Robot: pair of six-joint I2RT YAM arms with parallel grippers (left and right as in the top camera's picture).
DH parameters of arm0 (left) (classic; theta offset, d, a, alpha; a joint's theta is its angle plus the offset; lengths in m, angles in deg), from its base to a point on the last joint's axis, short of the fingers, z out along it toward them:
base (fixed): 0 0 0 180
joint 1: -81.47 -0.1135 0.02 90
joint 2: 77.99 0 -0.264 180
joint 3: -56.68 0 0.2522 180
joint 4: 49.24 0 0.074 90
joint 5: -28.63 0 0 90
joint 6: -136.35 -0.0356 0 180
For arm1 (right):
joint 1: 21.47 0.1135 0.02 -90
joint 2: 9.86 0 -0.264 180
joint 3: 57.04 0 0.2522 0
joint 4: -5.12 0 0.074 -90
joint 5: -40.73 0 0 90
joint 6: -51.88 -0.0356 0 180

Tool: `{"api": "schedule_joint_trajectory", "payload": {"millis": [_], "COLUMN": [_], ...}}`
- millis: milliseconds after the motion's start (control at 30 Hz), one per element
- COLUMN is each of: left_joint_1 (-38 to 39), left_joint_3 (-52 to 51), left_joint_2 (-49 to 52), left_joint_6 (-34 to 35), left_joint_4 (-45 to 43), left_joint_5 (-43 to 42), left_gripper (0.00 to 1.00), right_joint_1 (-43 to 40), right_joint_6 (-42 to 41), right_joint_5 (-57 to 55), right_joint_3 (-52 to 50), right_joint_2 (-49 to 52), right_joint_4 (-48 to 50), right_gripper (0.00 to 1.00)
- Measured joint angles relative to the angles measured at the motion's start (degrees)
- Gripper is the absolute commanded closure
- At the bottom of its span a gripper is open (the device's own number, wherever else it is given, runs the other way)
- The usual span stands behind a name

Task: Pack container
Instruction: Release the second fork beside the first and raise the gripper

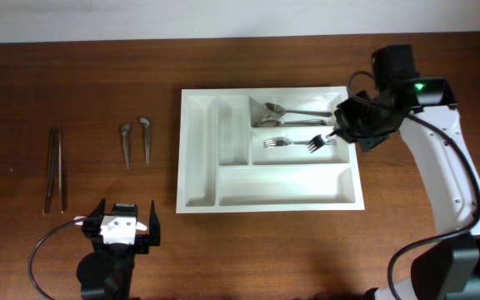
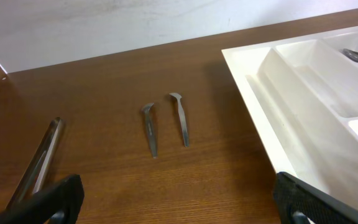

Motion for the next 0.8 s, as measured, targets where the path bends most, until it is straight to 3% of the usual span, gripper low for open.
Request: {"api": "schedule_joint_trajectory", "payload": {"millis": [133,367,633,800], "left_joint_1": [0.00,0.00,0.00,0.00], "left_joint_3": [0.00,0.00,0.00,0.00], "left_joint_2": [0.00,0.00,0.00,0.00], "left_joint_6": [0.00,0.00,0.00,0.00], "left_joint_4": [0.00,0.00,0.00,0.00], "left_joint_5": [0.00,-0.02,-0.02,-0.02], "left_gripper": [0.01,0.01,0.01,0.01], "right_joint_1": [1.01,3.74,6.32,6.32], "right_joint_6": [-13.51,-25.75,-28.83,-23.78], "right_joint_5": [0.22,0.33,-0.52,-0.90], "right_joint_3": [-4.17,-11.45,-13.11,-13.20], "right_joint_2": [0.15,0.68,0.74,0.74], "right_joint_4": [3.87,17.29,22.64,31.10], "right_gripper": [0.88,0.88,0.82,0.59]}}
